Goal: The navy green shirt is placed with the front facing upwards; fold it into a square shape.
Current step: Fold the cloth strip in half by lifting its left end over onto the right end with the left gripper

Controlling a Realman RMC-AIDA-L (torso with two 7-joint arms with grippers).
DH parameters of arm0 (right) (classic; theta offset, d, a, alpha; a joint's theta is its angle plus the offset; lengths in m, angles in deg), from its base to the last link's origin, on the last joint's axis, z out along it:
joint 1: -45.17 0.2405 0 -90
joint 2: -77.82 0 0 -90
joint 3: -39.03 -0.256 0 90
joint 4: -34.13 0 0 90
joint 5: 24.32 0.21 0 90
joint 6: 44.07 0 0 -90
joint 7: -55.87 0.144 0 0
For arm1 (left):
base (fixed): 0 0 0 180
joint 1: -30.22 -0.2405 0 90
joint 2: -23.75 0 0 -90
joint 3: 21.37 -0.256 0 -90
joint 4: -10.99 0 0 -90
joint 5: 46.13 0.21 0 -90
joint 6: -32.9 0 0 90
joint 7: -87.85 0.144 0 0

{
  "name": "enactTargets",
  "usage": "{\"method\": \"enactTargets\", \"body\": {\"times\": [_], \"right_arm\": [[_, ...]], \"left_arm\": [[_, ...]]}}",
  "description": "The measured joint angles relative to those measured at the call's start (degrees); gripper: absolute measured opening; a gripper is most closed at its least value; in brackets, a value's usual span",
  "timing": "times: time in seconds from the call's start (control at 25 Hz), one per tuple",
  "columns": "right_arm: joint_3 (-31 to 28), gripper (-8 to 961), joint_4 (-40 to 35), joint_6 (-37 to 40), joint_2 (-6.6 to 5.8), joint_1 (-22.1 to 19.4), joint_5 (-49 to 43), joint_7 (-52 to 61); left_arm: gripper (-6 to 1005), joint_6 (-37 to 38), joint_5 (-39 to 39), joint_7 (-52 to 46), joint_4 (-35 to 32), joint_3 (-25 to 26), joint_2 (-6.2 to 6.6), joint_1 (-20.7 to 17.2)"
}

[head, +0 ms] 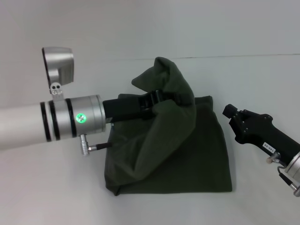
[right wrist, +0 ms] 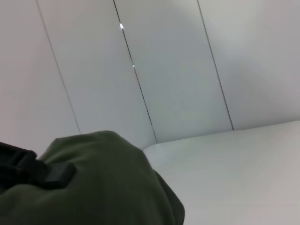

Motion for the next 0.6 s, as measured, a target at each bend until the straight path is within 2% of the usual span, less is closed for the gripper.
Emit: {"method": "enactTargets", "body": {"times": [0.16, 0.6], "right_arm": [[0.19, 17, -0.03, 0.19, 0.00, -0.26, 0.00, 0.07], [0.14, 52, -0.05, 0.37, 0.00, -0.76, -0.02, 0.13]], "left_arm": [[113, -2.52, -1.26, 3.19, 4.14, -0.02, -0.19, 0.95], [114, -5.92, -4.05, 9.09, 10.00, 0.34, -0.41, 1.95]]}}
